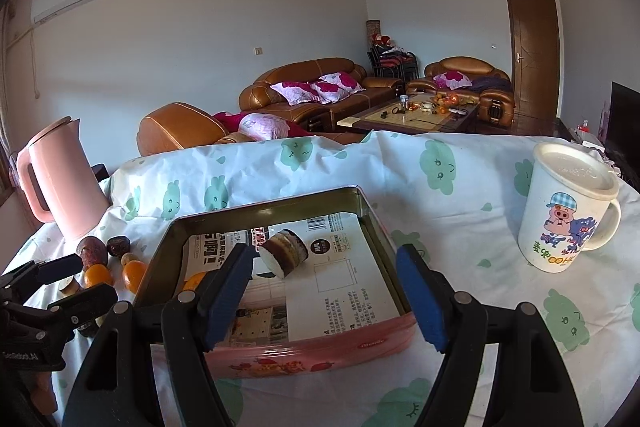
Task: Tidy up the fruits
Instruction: 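Grasp the small brown kiwi fruit on the cloth with the right tool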
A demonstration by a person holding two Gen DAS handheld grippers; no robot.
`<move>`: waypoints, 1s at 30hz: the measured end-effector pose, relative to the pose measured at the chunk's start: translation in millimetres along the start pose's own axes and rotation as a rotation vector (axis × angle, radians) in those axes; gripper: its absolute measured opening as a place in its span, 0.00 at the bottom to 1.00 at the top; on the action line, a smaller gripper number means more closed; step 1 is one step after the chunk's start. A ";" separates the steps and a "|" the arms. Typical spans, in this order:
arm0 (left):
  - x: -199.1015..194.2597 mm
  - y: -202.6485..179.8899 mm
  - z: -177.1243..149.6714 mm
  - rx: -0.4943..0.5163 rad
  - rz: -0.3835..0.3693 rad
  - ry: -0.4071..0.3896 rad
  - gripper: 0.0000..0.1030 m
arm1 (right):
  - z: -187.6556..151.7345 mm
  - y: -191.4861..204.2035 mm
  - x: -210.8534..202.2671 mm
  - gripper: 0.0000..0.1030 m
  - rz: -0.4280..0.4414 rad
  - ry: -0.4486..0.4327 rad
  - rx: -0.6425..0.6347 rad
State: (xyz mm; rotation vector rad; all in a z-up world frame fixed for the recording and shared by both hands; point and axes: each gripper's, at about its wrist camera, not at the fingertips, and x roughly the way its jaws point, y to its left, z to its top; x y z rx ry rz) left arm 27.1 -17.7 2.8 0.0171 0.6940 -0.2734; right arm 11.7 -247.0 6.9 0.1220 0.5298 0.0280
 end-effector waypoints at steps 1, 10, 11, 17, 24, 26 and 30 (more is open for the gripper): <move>-1.9 6.8 -3.3 0.006 0.027 0.004 0.98 | -1.0 4.1 -0.5 0.73 0.002 0.002 -0.011; -23.6 73.4 -23.6 0.011 0.169 -0.006 0.98 | -11.5 54.6 -20.7 0.73 0.128 -0.020 -0.064; -25.1 79.7 -25.3 0.012 0.184 -0.008 0.98 | -13.6 64.6 -22.0 0.73 0.145 -0.019 -0.086; -28.8 108.9 -30.4 0.013 0.240 -0.004 0.98 | -28.9 126.6 -22.2 0.54 0.261 0.044 -0.210; -30.2 122.5 -33.6 0.020 0.214 0.001 0.98 | -47.2 178.0 1.1 0.42 0.292 0.172 -0.327; -28.7 125.2 -34.7 0.018 0.205 0.013 0.98 | -47.2 182.3 8.8 0.42 0.294 0.199 -0.317; -29.9 129.3 -36.6 0.005 0.179 0.025 0.98 | -50.5 189.9 24.7 0.33 0.297 0.279 -0.329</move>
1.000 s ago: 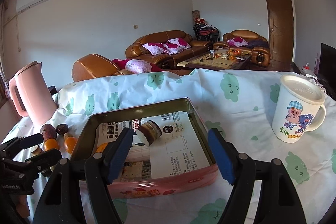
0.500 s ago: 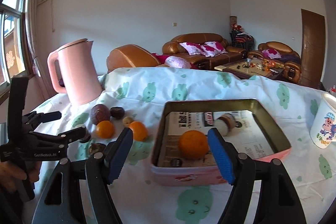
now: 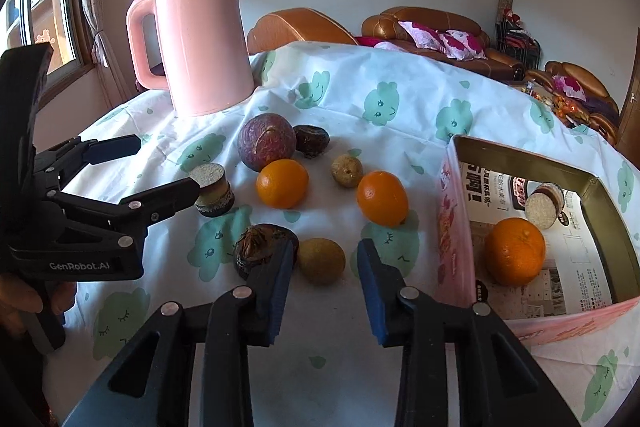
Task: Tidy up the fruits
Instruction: 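Grasp the small brown kiwi fruit on the cloth with the right tool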
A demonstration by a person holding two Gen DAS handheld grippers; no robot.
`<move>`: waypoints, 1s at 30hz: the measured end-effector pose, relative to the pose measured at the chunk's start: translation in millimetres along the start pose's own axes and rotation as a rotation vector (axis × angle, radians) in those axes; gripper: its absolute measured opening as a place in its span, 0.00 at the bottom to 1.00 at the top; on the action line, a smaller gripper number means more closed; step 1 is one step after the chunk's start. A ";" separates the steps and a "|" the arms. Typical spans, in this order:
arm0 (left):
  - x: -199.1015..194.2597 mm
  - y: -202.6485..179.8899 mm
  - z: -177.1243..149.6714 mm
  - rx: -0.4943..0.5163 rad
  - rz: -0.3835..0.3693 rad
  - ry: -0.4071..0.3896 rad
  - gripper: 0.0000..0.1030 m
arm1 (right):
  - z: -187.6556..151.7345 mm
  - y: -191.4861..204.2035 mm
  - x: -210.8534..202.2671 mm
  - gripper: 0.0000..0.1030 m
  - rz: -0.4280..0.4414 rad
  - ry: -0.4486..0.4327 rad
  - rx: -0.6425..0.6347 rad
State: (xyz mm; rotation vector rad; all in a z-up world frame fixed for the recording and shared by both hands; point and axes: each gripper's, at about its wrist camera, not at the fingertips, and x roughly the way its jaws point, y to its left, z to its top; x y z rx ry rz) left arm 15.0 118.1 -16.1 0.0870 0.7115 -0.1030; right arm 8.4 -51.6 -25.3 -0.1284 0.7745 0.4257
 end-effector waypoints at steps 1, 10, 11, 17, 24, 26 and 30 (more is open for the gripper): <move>-0.2 0.5 0.2 -0.005 -0.009 0.002 0.98 | 1.1 1.5 3.8 0.33 0.000 0.016 -0.003; -2.9 -0.9 0.5 -0.002 -0.057 -0.004 0.98 | 6.2 -2.4 28.0 0.33 0.016 0.114 0.029; -2.6 -1.4 0.3 0.000 -0.059 -0.003 0.98 | 5.6 -1.9 28.0 0.33 0.015 0.108 0.026; -2.5 -1.7 0.3 -0.005 -0.091 -0.004 0.98 | 3.7 -7.4 19.3 0.28 0.046 0.068 0.055; -9.9 -5.1 0.6 -0.015 -0.217 -0.031 0.97 | 10.4 -22.0 -15.2 0.28 0.067 -0.087 0.114; -11.2 -14.2 0.9 0.008 -0.261 -0.027 0.97 | 12.3 -28.4 -25.3 0.28 0.058 -0.126 0.131; -6.8 -38.1 2.5 0.064 -0.293 0.006 0.94 | 12.7 -41.3 -36.6 0.28 0.026 -0.158 0.148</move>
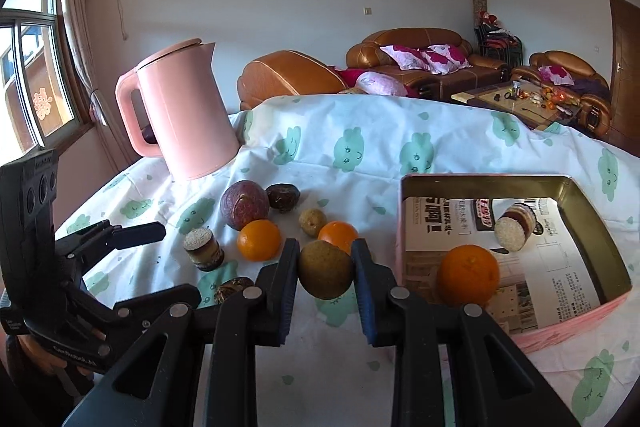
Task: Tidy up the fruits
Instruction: 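Grasp the small brown kiwi fruit on the cloth with the right tool, then grasp the mangosteen with the left tool while the right tool lifts the kiwi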
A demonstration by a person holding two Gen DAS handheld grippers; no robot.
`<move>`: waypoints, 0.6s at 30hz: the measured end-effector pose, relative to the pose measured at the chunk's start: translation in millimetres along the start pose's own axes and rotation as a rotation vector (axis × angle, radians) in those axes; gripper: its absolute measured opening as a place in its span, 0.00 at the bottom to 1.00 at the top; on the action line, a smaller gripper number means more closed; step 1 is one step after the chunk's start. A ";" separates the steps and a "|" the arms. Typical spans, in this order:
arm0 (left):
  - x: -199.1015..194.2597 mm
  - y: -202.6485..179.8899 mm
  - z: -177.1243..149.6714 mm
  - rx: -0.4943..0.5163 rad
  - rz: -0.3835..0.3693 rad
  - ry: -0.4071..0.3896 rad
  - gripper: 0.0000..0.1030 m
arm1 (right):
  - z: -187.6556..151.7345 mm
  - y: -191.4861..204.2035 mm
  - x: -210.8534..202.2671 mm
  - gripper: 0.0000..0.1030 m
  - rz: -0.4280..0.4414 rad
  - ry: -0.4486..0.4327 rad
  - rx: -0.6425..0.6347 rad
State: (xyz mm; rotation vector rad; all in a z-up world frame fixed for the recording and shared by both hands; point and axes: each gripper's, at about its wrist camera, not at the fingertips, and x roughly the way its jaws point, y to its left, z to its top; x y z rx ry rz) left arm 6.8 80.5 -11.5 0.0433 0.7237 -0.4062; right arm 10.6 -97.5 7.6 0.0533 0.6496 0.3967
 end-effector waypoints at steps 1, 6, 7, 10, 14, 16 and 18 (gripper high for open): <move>5.2 -4.6 1.1 0.009 0.007 0.017 0.91 | 0.4 -3.5 -1.8 0.28 -0.001 -0.003 0.009; 28.3 -26.6 4.4 0.069 0.061 0.072 0.83 | 2.2 -12.3 -10.0 0.28 -0.010 -0.017 0.019; 33.0 -28.9 3.8 0.075 0.064 0.089 0.76 | 2.3 -13.0 -11.9 0.28 -0.013 -0.021 0.016; 46.6 -34.0 0.9 0.093 0.092 0.155 0.64 | 1.9 -12.9 -13.4 0.28 -0.020 -0.023 0.006; 51.3 -35.4 -0.7 0.106 0.106 0.184 0.61 | 0.7 -11.4 -13.6 0.28 -0.012 -0.018 0.000; 51.4 -35.1 -1.0 0.100 0.085 0.184 0.48 | -0.4 -8.6 -13.5 0.28 -0.007 -0.015 -0.011; 51.3 -33.5 -0.6 0.094 0.059 0.184 0.42 | -1.7 -4.6 -13.3 0.28 -0.010 -0.015 -0.030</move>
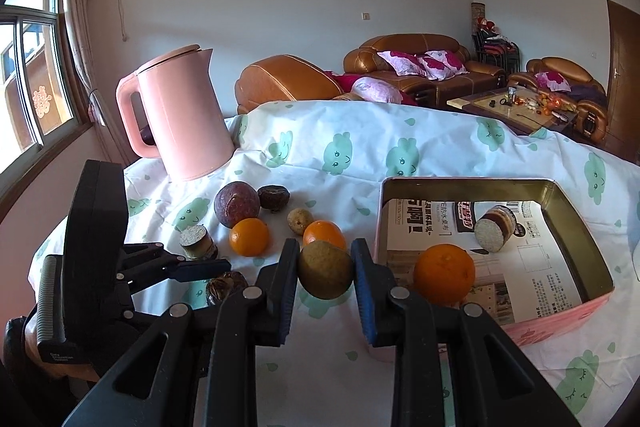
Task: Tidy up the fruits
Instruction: 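Grasp the mangosteen with the left tool while the right tool lifts the kiwi, then lower the kiwi into the tin with the right tool while the left tool releases the mangosteen there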
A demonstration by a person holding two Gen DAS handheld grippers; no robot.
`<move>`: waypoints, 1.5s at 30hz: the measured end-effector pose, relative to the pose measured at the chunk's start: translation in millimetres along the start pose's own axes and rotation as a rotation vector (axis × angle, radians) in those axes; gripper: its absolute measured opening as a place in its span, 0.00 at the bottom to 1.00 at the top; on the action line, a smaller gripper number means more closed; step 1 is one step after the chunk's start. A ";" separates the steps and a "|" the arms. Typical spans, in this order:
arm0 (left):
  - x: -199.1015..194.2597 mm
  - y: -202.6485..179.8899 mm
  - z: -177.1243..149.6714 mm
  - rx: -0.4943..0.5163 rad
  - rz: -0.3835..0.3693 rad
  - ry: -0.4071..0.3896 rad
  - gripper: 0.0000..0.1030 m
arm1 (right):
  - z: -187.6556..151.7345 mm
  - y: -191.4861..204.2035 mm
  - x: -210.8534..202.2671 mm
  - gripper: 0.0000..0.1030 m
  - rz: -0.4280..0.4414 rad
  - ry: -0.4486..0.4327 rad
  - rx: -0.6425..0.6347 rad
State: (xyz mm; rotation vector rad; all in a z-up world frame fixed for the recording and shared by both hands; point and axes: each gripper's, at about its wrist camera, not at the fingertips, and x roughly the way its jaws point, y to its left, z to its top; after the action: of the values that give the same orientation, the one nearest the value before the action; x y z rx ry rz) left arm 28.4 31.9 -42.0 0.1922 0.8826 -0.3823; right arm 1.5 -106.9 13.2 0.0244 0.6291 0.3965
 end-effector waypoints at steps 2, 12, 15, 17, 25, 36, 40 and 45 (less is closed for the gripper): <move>-0.6 1.2 -0.3 -0.008 0.015 -0.002 0.42 | -2.0 3.2 -0.4 0.28 -0.007 -0.001 -0.017; -37.6 19.1 -1.3 -0.178 -0.012 -0.199 0.41 | 3.7 -16.2 -23.4 0.28 -0.058 -0.082 0.013; -54.8 13.5 2.5 -0.172 -0.021 -0.291 0.41 | 6.4 -31.2 -32.4 0.28 -0.104 -0.113 0.030; -64.5 8.1 6.3 -0.161 -0.031 -0.339 0.41 | 7.9 -43.0 -38.0 0.28 -0.119 -0.126 0.050; -64.2 -24.7 37.5 -0.107 -0.061 -0.370 0.41 | 10.4 -92.9 -56.8 0.28 -0.228 -0.164 0.114; -19.0 -94.7 80.4 -0.008 -0.094 -0.282 0.41 | 4.7 -160.3 -66.1 0.28 -0.316 -0.152 0.249; 2.0 -124.4 92.9 0.031 -0.116 -0.243 0.41 | 1.6 -163.2 -49.5 0.28 -0.311 -0.093 0.241; 17.9 -145.3 101.5 0.031 -0.100 -0.209 0.41 | -2.2 -162.3 -35.3 0.28 -0.319 -0.049 0.225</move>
State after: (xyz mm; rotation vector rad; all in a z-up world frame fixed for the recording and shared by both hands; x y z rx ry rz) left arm 52.7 -137.8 6.3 0.1342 0.6826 -0.5002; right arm 31.7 -270.2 8.5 0.1466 0.6144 0.0158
